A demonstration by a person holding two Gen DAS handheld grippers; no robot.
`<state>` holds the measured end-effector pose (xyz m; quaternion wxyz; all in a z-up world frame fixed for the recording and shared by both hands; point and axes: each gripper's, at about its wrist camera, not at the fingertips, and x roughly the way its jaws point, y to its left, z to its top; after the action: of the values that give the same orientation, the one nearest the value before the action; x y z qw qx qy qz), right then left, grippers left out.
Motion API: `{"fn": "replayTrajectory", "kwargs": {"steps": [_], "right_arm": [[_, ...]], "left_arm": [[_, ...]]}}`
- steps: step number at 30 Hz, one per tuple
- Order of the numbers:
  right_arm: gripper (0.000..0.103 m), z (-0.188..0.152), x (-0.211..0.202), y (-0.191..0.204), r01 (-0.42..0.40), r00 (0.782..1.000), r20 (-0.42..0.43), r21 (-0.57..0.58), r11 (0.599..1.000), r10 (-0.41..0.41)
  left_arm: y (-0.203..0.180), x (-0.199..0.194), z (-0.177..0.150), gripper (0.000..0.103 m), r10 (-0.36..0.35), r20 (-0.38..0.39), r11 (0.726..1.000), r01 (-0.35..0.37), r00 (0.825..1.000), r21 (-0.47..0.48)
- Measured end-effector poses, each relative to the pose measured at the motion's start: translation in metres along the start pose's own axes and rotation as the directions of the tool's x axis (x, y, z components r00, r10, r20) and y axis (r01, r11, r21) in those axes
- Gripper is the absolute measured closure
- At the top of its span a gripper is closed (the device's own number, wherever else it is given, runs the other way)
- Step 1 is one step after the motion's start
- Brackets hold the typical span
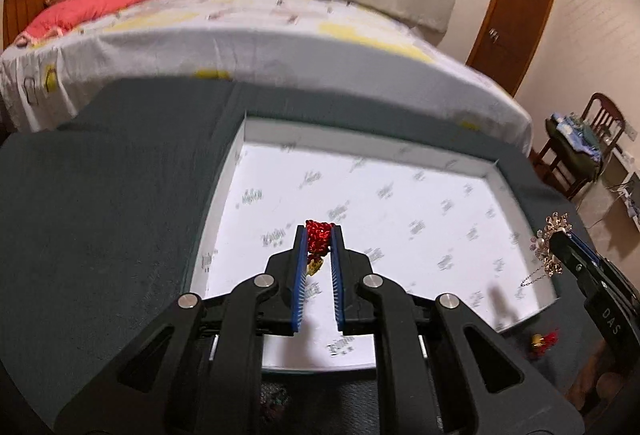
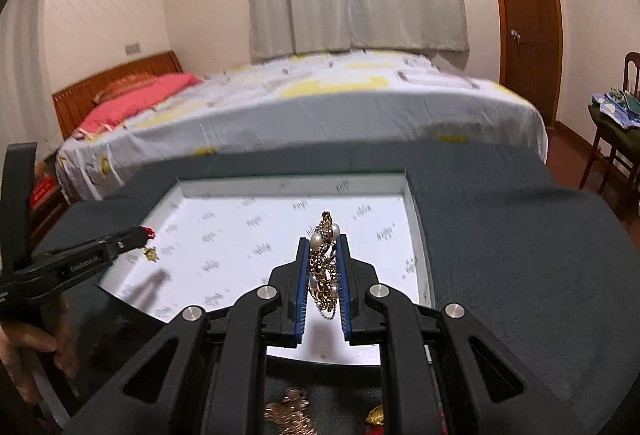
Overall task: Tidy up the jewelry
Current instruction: 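Carry both items into the green box and open both tools to release them, then withdraw both open tools from the box back over the table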
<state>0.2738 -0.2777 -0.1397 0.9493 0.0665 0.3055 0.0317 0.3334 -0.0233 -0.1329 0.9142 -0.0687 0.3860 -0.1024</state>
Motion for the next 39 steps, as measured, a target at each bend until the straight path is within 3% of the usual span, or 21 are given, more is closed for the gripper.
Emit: {"fn": "replayTrajectory", "kwargs": {"steps": [9, 15, 19, 32, 33, 34, 35, 39], "right_arm": [[0.089, -0.010, 0.026, -0.008, 0.024, 0.994, -0.110, 0.019, 1.000, -0.022], [0.089, -0.016, 0.034, -0.011, 0.026, 0.989, -0.145, 0.035, 0.999, -0.020], [0.089, -0.016, 0.033, -0.013, 0.025, 0.989, -0.145, 0.043, 0.999, -0.019], [0.086, -0.016, 0.031, -0.015, 0.019, 0.990, -0.138, 0.052, 0.998, -0.012], [0.077, -0.017, 0.030, -0.015, 0.019, 0.991, -0.136, 0.054, 0.998, -0.011], [0.061, -0.017, 0.029, -0.015, 0.019, 0.992, -0.129, 0.055, 0.998, -0.012], [0.055, -0.017, 0.028, -0.015, 0.020, 0.993, -0.121, 0.056, 0.998, -0.013], [0.051, -0.016, 0.024, -0.011, 0.024, 0.994, -0.104, 0.036, 0.999, -0.020]], "left_arm": [[0.001, 0.025, -0.005, 0.090, 0.016, -0.089, 1.000, -0.016, 0.996, 0.010], [0.001, 0.032, -0.012, 0.071, 0.000, -0.108, 1.000, 0.002, 0.994, 0.011], [-0.001, 0.031, -0.012, 0.052, -0.002, -0.097, 1.000, 0.004, 0.995, 0.025], [-0.006, 0.023, -0.015, 0.036, -0.022, -0.052, 0.999, 0.024, 0.998, 0.028], [-0.007, 0.023, -0.015, 0.035, -0.023, -0.047, 0.999, 0.024, 0.999, 0.028], [-0.007, 0.022, -0.015, 0.034, -0.027, -0.044, 0.999, 0.029, 0.999, 0.027], [-0.007, 0.021, -0.015, 0.033, -0.033, -0.042, 0.999, 0.034, 0.999, 0.024], [-0.009, 0.020, -0.016, 0.030, -0.031, -0.043, 0.999, 0.032, 0.999, 0.025]]}}
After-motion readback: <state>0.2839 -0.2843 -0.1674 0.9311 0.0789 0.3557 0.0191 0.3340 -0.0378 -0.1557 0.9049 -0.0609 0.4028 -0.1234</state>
